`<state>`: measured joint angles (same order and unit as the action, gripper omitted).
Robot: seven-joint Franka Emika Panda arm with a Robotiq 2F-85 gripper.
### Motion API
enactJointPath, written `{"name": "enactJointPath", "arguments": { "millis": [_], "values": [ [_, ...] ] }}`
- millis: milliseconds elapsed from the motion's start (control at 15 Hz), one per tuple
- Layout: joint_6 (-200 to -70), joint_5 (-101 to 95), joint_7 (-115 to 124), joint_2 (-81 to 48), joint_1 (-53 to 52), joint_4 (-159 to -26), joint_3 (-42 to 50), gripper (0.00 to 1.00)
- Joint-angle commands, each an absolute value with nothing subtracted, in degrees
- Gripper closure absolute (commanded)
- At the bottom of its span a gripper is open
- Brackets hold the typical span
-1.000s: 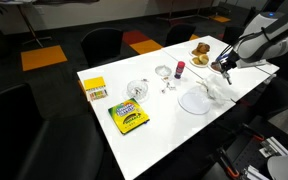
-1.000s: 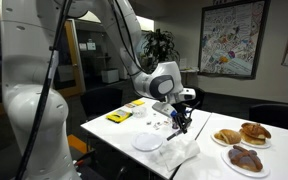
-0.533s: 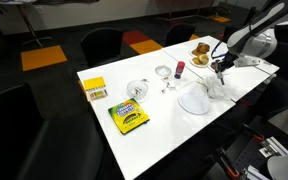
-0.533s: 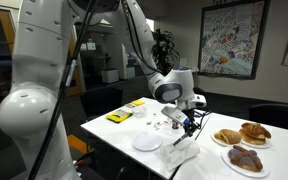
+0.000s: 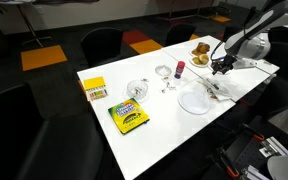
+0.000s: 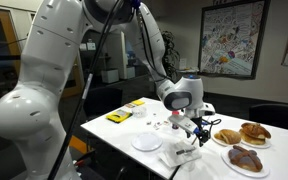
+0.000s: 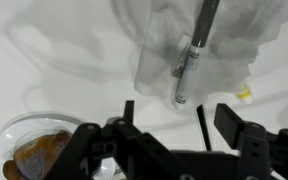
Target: Remove the marker from the white plate
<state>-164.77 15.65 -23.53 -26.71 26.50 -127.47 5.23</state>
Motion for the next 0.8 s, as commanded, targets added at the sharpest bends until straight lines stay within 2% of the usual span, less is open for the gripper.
{"name": "enactJointPath", "arguments": {
  "millis": [0, 733],
  "values": [
    [-159.8, 9.7, -19.0, -24.3, 24.7, -128.8, 8.0, 0.00],
    [-140.2, -3.9, -3.4, -8.8, 15.0, -132.8, 13.6, 0.00]
  ]
}}
